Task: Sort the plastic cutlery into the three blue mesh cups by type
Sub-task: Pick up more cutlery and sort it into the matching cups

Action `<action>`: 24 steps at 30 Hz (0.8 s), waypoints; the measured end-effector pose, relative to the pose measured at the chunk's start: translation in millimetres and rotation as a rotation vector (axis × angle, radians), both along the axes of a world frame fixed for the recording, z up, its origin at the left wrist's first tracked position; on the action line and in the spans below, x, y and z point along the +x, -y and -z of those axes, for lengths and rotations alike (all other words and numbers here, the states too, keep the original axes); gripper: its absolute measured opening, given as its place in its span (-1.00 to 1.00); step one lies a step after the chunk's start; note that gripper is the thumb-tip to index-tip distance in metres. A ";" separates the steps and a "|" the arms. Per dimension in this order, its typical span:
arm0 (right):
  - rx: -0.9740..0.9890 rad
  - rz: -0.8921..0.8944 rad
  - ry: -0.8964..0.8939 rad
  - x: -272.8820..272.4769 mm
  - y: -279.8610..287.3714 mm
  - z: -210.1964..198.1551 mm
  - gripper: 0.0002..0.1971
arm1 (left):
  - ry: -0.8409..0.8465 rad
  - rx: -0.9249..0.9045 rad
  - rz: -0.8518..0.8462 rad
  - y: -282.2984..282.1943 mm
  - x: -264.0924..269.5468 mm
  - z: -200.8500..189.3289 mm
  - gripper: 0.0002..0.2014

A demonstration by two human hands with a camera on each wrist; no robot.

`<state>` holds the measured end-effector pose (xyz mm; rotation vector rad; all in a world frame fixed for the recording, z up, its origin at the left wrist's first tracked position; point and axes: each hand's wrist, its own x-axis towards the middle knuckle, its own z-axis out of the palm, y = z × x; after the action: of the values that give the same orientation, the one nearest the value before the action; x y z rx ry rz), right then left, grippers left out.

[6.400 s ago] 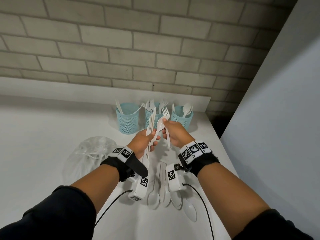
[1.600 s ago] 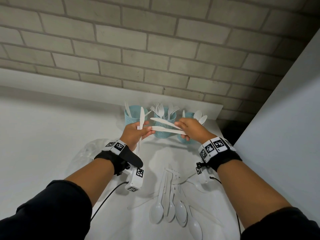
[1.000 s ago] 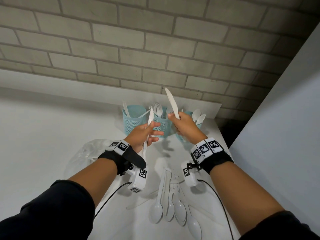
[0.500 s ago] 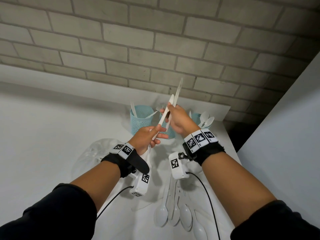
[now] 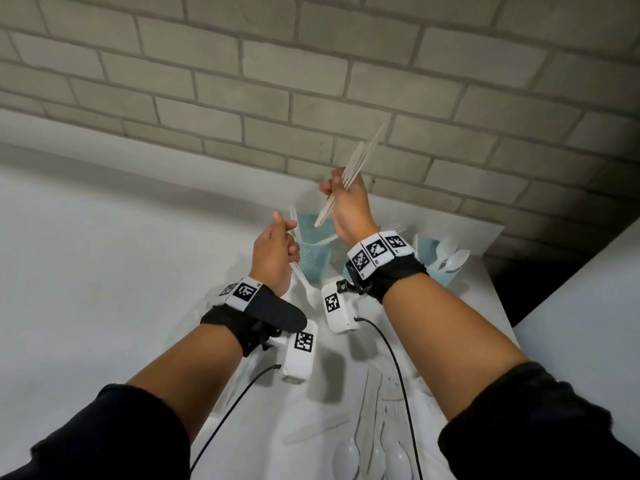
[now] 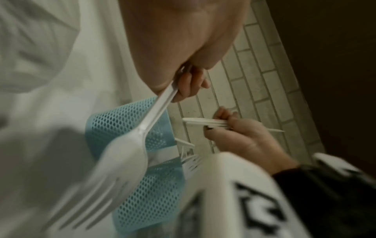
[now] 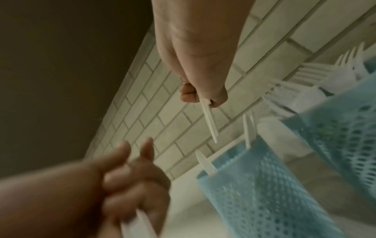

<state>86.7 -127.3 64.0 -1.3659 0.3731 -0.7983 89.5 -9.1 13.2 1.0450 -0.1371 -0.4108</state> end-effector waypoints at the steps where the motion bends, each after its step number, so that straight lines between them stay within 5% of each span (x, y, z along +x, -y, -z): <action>1: -0.042 -0.014 -0.050 3.9 -2.3 7.9 -0.74 | -0.025 -0.020 -0.007 0.1 2.8 -1.1 -0.66; 5: -0.162 -0.057 -0.251 7.8 -3.6 29.7 -0.88 | -0.137 -0.130 -0.030 -3.9 12.3 -1.8 -0.73; 13: -0.206 -0.093 -0.281 -8.8 10.9 15.4 -0.65 | -0.346 -0.336 -0.058 -11.3 17.4 -4.2 -0.78; 19: -0.520 -0.119 -0.296 -52.1 16.3 6.6 -0.92 | -0.452 -0.457 -0.069 -4.7 9.2 -10.6 -0.76; 24: -0.688 -0.228 -0.398 -99.3 10.4 10.7 -0.96 | -0.487 -0.504 0.005 9.8 -5.1 -18.5 -0.78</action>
<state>-12.6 -137.6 53.3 -2.1830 0.2460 -0.4683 84.4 -18.9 31.8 0.4304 0.1870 -0.5872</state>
